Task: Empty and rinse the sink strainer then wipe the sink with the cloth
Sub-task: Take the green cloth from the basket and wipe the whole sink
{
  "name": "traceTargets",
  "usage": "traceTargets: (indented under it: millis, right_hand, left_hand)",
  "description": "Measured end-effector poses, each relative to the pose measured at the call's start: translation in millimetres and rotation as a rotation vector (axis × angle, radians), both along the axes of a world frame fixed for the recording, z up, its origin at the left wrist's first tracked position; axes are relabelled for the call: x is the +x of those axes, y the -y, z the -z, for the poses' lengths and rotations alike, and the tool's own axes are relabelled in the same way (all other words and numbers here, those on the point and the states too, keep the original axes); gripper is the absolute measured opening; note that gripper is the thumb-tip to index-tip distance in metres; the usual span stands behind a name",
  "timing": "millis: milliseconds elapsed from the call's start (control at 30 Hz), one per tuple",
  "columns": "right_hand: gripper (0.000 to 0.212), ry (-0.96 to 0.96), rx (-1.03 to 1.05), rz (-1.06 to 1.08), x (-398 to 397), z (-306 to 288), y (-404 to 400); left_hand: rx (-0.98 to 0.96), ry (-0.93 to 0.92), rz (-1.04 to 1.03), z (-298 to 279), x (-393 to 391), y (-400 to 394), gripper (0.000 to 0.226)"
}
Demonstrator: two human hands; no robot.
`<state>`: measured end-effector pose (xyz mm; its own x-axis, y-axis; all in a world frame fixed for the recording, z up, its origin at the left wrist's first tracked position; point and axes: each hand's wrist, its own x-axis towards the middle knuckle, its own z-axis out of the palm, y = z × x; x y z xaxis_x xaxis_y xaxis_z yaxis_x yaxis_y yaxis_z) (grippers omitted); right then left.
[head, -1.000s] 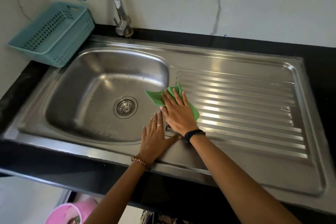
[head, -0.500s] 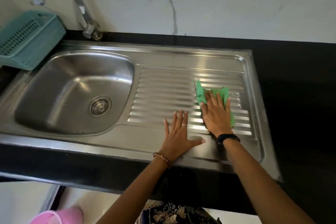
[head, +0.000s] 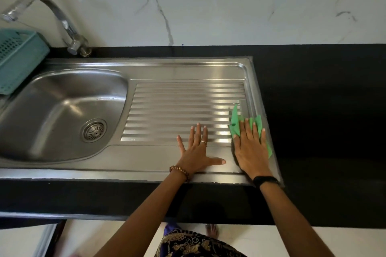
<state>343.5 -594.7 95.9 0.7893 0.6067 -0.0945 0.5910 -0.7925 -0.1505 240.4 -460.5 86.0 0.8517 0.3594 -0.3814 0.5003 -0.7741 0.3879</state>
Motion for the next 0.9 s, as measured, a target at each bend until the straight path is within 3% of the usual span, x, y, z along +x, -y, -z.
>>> traceTargets:
  millis: [100,433,633,900]
  right_hand:
    - [0.066,0.049,-0.038,-0.001,-10.3,4.1,9.3]
    - [0.057,0.035,0.012,0.034,85.0,4.4,-65.4]
    - [0.055,0.049,0.037,-0.029,50.7,8.8,-36.3]
    - [0.054,-0.010,0.094,0.067,15.3,6.3,-51.3]
  left_hand:
    - [0.009,-0.017,-0.005,0.1,0.9,-1.5,0.121]
    - [-0.005,-0.030,0.002,0.6,-1.4,-3.2,0.119]
    - [-0.094,0.074,-0.004,-3.6,-17.8,-13.4,0.102]
    - [0.071,0.128,-0.209,-2.7,-93.4,-84.3,0.096]
